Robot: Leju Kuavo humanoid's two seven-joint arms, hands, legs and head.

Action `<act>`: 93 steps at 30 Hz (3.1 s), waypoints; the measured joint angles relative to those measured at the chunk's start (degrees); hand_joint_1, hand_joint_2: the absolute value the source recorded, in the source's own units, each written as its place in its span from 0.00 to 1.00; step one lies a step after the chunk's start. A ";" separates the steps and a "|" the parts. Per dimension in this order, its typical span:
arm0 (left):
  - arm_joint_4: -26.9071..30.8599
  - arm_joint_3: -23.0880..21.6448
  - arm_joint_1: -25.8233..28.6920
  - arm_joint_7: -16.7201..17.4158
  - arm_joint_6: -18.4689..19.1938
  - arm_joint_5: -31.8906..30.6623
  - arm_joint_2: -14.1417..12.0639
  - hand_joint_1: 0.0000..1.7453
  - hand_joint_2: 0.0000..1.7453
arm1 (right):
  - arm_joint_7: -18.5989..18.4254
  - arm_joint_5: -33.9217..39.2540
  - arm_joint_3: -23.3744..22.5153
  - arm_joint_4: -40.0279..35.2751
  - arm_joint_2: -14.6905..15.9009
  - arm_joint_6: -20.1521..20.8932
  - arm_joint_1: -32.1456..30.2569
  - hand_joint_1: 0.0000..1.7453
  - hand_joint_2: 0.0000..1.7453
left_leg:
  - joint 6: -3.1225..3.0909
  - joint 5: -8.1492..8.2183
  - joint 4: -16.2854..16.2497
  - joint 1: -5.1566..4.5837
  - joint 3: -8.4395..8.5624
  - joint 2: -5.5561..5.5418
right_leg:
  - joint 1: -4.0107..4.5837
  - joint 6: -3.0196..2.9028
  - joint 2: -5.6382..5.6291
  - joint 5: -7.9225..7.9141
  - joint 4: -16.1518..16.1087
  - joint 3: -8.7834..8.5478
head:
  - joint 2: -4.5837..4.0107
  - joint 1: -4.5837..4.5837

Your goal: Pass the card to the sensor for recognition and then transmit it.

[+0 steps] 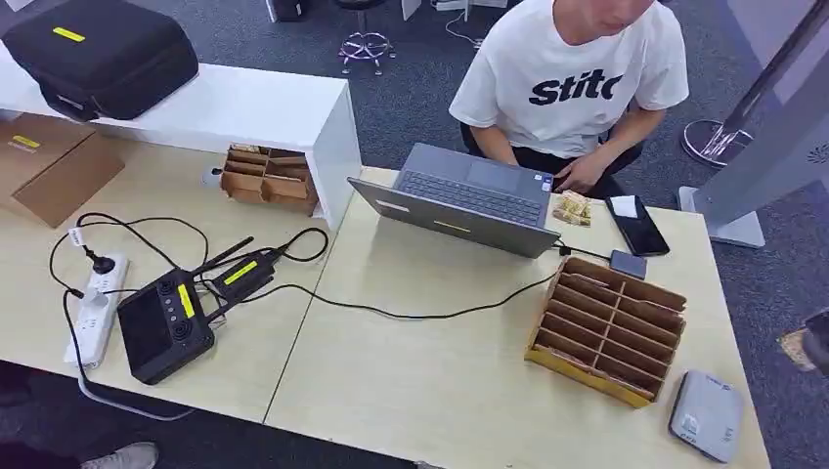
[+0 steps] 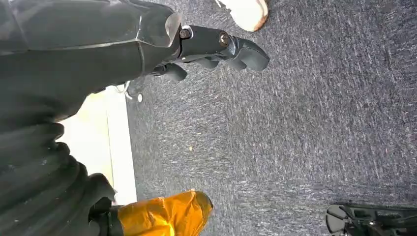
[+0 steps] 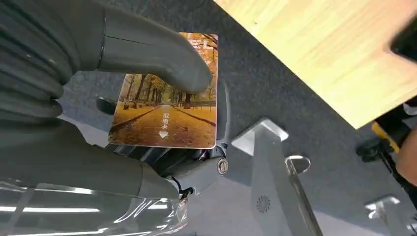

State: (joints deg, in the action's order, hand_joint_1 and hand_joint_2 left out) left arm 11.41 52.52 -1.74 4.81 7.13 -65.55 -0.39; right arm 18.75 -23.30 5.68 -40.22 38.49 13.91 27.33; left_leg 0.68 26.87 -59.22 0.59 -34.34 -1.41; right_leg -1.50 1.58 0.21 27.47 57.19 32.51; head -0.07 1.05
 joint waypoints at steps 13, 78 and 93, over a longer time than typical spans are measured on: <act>0.00 0.70 0.50 0.57 0.24 -1.03 -0.17 0.00 1.00 | 0.68 4.17 0.37 -5.33 7.31 7.64 -8.72 1.00 1.00 | -0.04 0.05 0.00 0.01 0.01 0.06 | 0.01 0.03 -0.06 0.02 0.00 0.01 | 0.00 0.02; 0.00 -0.68 -1.14 0.07 0.66 -7.17 -1.38 0.00 1.00 | -8.69 -1.95 25.68 -16.96 5.81 3.63 -8.54 1.00 1.00 | -0.04 0.04 0.00 0.03 0.19 0.18 | 0.02 0.03 -0.18 0.01 0.00 -0.17 | 0.00 0.04; 0.00 -0.81 -0.75 0.00 0.76 -5.71 -1.44 0.00 1.00 | -8.79 0.24 21.11 -23.80 7.92 -3.24 -8.61 1.00 1.00 | -0.10 0.01 -0.01 -0.10 0.36 0.23 | -0.12 0.16 -0.24 -0.10 0.00 -0.34 | 0.00 0.02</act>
State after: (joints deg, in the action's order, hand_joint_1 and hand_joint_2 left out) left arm 11.41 51.71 -2.49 4.81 7.89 -71.25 -1.84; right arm 9.97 -23.06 26.79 -64.02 46.42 10.67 18.72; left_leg 0.58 26.88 -59.23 0.49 -33.98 -1.17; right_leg -1.62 1.74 -0.04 27.38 57.19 32.16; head -0.07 1.07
